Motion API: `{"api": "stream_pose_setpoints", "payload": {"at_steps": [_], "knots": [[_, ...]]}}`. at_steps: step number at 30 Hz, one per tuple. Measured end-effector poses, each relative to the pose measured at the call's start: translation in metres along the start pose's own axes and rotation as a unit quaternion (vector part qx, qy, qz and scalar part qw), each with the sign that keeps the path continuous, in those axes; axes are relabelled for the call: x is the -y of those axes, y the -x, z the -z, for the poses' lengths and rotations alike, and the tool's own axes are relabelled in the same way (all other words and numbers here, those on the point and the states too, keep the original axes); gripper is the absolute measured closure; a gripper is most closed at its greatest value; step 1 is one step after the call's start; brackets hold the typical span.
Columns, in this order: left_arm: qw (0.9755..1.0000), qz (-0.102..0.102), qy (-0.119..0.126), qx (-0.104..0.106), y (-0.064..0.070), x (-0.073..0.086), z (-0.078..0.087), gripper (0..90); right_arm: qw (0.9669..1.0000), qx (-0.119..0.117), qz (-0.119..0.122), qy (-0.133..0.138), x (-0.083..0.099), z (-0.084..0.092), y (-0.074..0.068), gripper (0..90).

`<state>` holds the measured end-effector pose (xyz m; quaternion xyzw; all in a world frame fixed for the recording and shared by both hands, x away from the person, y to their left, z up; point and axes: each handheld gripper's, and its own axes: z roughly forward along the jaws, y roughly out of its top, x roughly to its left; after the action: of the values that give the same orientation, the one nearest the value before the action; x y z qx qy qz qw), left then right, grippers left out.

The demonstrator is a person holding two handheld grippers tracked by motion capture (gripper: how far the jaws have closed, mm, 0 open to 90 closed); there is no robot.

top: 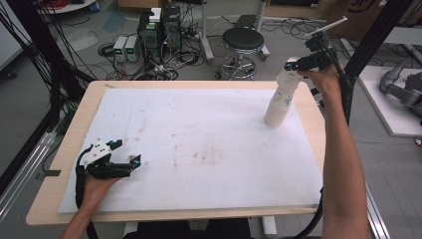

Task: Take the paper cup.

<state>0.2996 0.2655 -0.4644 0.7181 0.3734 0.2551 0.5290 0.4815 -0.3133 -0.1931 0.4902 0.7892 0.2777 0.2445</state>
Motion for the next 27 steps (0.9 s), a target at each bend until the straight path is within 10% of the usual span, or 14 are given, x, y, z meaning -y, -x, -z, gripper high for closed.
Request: {"api": "stream_pose_setpoints", "payload": {"at_steps": [13,27], "knots": [[1.0000,0.000,0.000,0.000,0.000,0.000,0.000,7.0,0.9963,-0.062,0.036,0.046,0.021,0.025,-0.022,36.9],[1.0000,0.006,0.000,-0.001,-0.001,0.000,0.000,7.0,0.9776,-0.152,0.094,0.112,0.053,0.041,-0.073,36.9]]}}
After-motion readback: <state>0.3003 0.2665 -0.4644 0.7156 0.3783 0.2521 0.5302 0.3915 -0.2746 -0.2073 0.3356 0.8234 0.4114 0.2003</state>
